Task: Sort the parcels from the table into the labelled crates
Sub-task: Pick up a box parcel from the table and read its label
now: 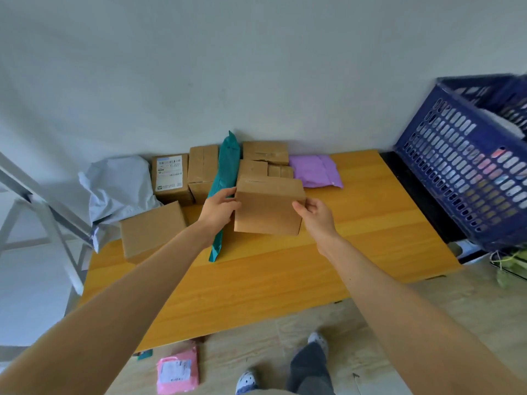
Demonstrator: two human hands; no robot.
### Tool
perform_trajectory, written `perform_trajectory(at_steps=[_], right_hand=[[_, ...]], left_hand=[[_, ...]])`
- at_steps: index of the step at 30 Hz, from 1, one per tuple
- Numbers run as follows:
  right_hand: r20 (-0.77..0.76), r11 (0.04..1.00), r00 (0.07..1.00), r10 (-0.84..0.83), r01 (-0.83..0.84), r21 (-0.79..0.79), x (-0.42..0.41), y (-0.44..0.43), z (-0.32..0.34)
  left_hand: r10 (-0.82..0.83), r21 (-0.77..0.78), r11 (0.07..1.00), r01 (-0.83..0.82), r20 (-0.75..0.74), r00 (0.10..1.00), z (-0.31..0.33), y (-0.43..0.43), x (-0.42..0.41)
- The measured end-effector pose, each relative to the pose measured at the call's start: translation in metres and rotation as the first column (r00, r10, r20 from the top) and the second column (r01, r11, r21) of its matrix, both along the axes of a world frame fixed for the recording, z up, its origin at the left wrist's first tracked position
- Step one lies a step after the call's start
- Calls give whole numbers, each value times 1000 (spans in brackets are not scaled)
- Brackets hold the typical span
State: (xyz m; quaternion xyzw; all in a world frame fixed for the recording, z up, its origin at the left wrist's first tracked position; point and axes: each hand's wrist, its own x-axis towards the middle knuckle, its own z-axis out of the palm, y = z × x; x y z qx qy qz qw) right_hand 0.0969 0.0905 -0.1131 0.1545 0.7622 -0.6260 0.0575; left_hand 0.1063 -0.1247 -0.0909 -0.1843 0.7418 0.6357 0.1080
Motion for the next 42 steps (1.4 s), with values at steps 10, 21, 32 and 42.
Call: perform_trajectory(at_steps=[10,21,32,42], right_hand=[[-78,991,989,-125,129,46,-14,-1,50],[25,963,999,-20,26,-268,-29,-13,80],[-31,911,997,67,-74,-406,-34,-20,94],[-122,934,982,143,-174,-313,-27,-14,95]], left_hand=[[23,147,989,-9,-94,995,56,7,-5],[44,54,998,-37,-132,990,77,-17,-14],[94,99,992,-82,-128,987,92,-27,-22],[73,156,987,-30,-275,959,104,-20,-24]])
